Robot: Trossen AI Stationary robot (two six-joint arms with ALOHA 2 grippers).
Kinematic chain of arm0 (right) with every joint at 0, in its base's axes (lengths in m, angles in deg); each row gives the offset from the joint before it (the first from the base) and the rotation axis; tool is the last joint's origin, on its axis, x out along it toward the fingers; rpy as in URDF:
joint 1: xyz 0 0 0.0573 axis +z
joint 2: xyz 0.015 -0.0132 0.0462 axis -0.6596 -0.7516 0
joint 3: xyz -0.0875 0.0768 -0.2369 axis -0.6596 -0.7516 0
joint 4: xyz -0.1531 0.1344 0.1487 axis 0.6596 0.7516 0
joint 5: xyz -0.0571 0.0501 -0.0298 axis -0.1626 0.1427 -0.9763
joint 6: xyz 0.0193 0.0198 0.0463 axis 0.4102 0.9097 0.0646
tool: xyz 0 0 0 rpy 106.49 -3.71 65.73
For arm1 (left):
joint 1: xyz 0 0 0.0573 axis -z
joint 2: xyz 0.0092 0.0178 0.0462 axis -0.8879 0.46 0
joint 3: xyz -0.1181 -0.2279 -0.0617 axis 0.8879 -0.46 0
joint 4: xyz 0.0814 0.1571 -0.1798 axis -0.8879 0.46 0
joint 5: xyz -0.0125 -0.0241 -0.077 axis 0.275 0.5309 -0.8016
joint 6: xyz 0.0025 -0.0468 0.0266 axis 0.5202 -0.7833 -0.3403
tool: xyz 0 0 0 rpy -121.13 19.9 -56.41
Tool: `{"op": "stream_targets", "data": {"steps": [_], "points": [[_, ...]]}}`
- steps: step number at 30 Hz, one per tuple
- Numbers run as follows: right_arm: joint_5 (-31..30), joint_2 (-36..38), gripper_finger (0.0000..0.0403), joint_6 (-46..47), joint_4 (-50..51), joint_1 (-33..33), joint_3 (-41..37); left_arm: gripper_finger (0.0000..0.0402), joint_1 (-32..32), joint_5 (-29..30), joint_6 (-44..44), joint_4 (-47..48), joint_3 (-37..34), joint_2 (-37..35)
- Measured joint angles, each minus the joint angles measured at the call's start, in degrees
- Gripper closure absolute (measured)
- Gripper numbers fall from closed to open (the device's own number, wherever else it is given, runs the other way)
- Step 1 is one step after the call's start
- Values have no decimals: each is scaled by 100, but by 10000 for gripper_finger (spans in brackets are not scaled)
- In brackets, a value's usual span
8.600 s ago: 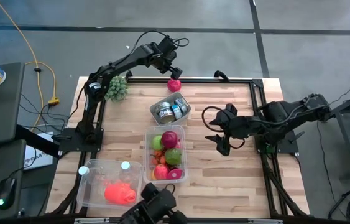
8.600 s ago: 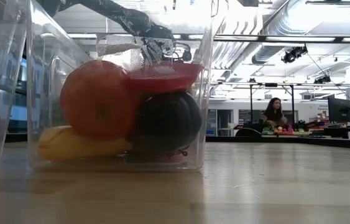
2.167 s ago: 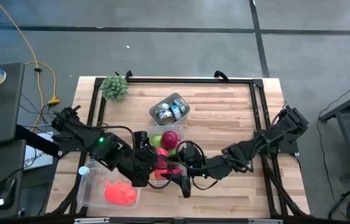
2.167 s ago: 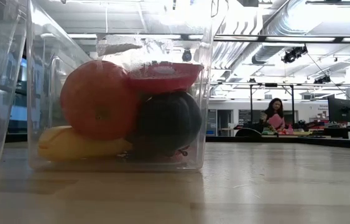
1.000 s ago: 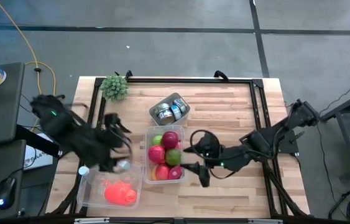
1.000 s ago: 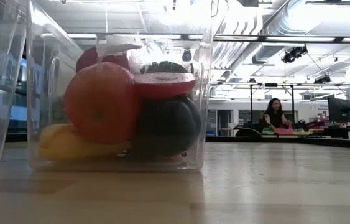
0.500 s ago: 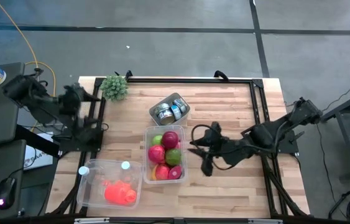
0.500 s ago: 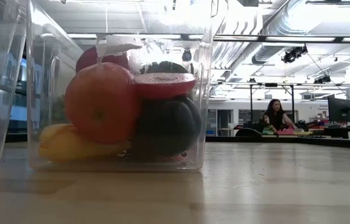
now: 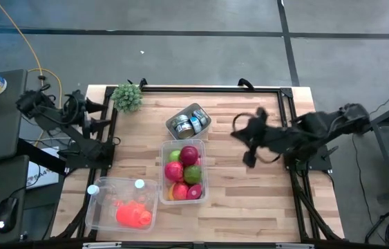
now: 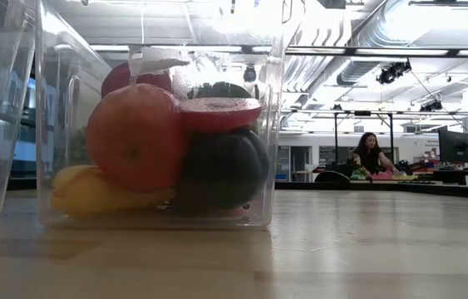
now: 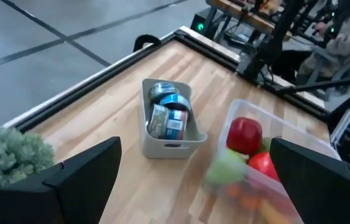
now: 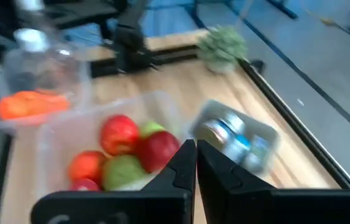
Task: Pick & Place Food Item
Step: Return to Home Position
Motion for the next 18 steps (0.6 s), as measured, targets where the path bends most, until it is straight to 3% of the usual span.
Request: {"op": "stream_targets", "data": {"steps": [6, 10, 14, 18], "points": [[-219, 702, 401, 407, 1104, -287, -234, 3, 0, 268, -280, -281, -787, -645], [-236, 1494, 401, 687, 1149, -468, -1243, 3, 9, 230, -583, -299, -1216, -889], [-160, 2596, 401, 717, -4, -723, -2840, 3, 11, 212, -860, -325, -1548, -1085], [181, 3657, 401, 264, -1856, -955, -4558, 3, 10, 229, -892, -579, -1811, -1239]]}}
